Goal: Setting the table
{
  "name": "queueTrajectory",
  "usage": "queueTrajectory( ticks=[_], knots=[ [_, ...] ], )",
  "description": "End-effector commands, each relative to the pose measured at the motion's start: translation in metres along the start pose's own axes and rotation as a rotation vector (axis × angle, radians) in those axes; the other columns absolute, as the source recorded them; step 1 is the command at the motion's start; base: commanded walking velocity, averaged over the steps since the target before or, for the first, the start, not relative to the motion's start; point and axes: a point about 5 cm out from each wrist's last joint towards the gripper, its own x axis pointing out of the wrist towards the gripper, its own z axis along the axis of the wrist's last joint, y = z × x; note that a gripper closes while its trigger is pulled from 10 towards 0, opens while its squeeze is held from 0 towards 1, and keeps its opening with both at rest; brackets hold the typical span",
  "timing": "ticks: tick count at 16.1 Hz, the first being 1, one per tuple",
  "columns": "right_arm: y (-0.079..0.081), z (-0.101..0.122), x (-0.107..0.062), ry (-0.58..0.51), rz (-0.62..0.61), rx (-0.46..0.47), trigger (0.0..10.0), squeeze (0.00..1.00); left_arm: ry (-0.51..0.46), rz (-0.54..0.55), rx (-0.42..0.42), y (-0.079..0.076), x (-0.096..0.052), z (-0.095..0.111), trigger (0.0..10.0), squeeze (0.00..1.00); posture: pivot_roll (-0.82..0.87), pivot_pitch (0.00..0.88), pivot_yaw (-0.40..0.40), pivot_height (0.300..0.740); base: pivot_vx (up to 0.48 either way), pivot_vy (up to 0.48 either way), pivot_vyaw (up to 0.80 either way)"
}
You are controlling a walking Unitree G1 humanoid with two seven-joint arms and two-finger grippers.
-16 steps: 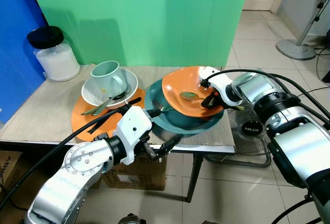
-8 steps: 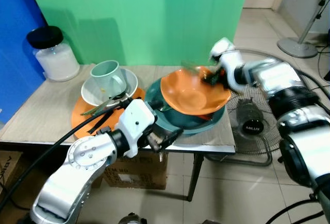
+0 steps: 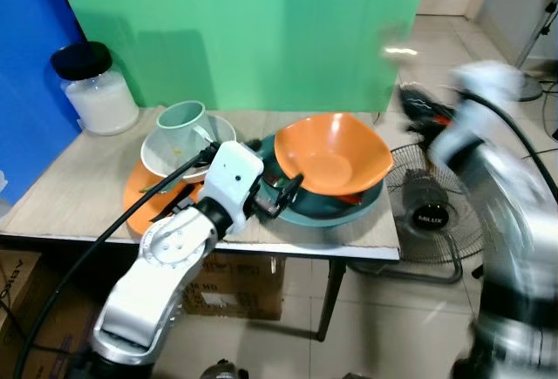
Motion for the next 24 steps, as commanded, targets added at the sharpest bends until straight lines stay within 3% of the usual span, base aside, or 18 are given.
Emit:
queueTrajectory(
  ticks=[1, 2, 6, 8, 9, 10, 11, 16, 24],
  knots=[
    [-0.003, 0.009, -0.011, -0.050, -0.076, 0.004, 0.0, 0.00, -0.022, 0.033, 0.012, 0.004, 0.001, 0.003, 10.0, 0.00, 0.01, 0.029, 0.052, 0.740, 0.000, 0.000, 0.00],
    [0.005, 0.005, -0.034, -0.075, -0.157, -0.013, 0.0, 0.00, -0.039, 0.073, 0.006, 0.007, 0.001, 0.004, 10.0, 0.00, -0.01, 0.034, 0.069, 0.740, 0.000, 0.000, 0.00],
    [0.032, -0.003, -0.065, -0.121, -0.253, -0.069, 0.0, 0.00, -0.048, 0.122, 0.003, 0.009, -0.004, -0.001, 10.0, 0.00, -0.02, 0.032, 0.066, 0.740, 0.000, 0.000, 0.00],
    [0.037, -0.007, -0.076, -0.106, -0.278, -0.107, 3.5, 0.00, -0.062, 0.151, -0.003, 0.010, -0.009, -0.002, 10.0, 0.00, -0.01, 0.027, 0.052, 0.740, 0.000, 0.000, 0.00],
    [0.038, -0.011, -0.080, -0.087, -0.301, -0.115, 3.7, 0.00, -0.057, 0.167, -0.001, 0.010, -0.013, -0.004, 10.0, 0.00, -0.01, 0.025, 0.047, 0.740, 0.000, 0.000, 0.00],
    [0.040, -0.016, -0.083, -0.073, -0.323, -0.109, 4.7, 0.00, -0.042, 0.164, 0.019, 0.009, -0.017, -0.007, 10.0, 0.00, 0.00, 0.025, 0.043, 0.740, 0.000, 0.000, 0.00],
    [0.043, -0.021, -0.082, -0.053, -0.359, -0.117, 10.0, 0.00, -0.046, 0.160, 0.012, 0.007, -0.020, -0.008, 10.0, 0.00, 0.00, 0.025, 0.043, 0.740, 0.000, 0.000, 0.00],
    [0.041, -0.039, -0.078, 0.033, -0.364, -0.098, 10.0, 0.00, -0.041, 0.171, 0.000, 0.006, -0.017, -0.012, 10.0, 0.00, 0.00, 0.026, 0.043, 0.740, 0.000, 0.000, 0.00],
    [0.045, -0.050, -0.079, 0.059, -0.349, -0.121, 10.0, 0.00, -0.044, 0.210, 0.014, 0.010, -0.020, -0.012, 10.0, 0.00, 0.00, 0.041, 0.045, 0.740, 0.000, 0.000, -0.79]
  ],
)
